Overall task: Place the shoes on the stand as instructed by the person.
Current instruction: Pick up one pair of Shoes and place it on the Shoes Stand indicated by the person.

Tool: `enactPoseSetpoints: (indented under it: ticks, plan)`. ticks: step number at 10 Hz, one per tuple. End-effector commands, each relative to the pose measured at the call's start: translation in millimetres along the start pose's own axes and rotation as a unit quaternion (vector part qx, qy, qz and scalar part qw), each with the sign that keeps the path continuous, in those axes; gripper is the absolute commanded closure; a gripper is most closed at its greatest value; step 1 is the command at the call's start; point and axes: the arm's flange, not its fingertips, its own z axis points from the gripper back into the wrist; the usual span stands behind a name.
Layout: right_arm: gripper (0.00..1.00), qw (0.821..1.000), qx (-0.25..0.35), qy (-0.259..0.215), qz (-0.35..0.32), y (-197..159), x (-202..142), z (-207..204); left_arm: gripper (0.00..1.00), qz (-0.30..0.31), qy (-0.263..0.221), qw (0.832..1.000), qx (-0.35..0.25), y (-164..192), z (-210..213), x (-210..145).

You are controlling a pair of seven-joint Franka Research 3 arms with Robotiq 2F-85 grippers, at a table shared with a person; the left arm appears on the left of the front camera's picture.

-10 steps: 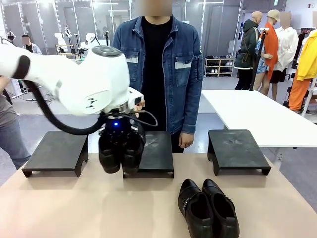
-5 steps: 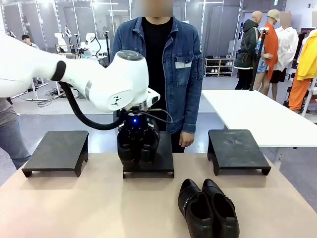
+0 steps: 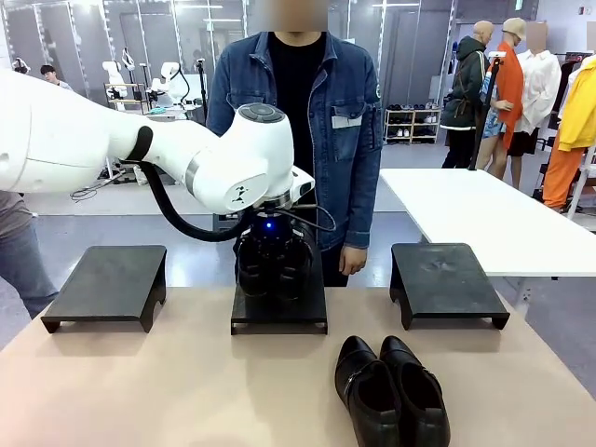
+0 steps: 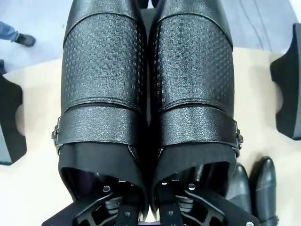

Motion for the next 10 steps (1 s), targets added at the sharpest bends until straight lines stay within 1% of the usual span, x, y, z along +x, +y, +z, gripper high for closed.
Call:
enactPoseSetpoints:
  ticks: [1,2,4,6,10]
  plan:
    - [0.00,1.000,0.003,-0.002,0.002,1.0,-0.6,0.5,0.92,-0.010,-0.029,1.000,-0.004,-3.3,-4.4,9.1]
    - [0.00,1.000,0.003,-0.002,0.002,1.0,-0.6,0.5,0.92,-0.013,-0.037,0.999,-0.007,-4.6,-14.0,11.4]
    - [0.00,1.000,0.003,-0.002,0.002,1.0,-0.6,0.5,0.92,-0.004,-0.039,0.999,-0.001,-3.3,-24.5,13.8]
    - [0.00,1.000,0.003,-0.002,0.002,1.0,-0.6,0.5,0.92,-0.006,-0.047,0.999,-0.007,-3.1,-35.0,13.7]
    - [0.00,1.000,0.003,-0.002,0.002,1.0,-0.6,0.5,0.92,0.004,-0.042,0.999,0.002,-1.8,-49.2,14.4]
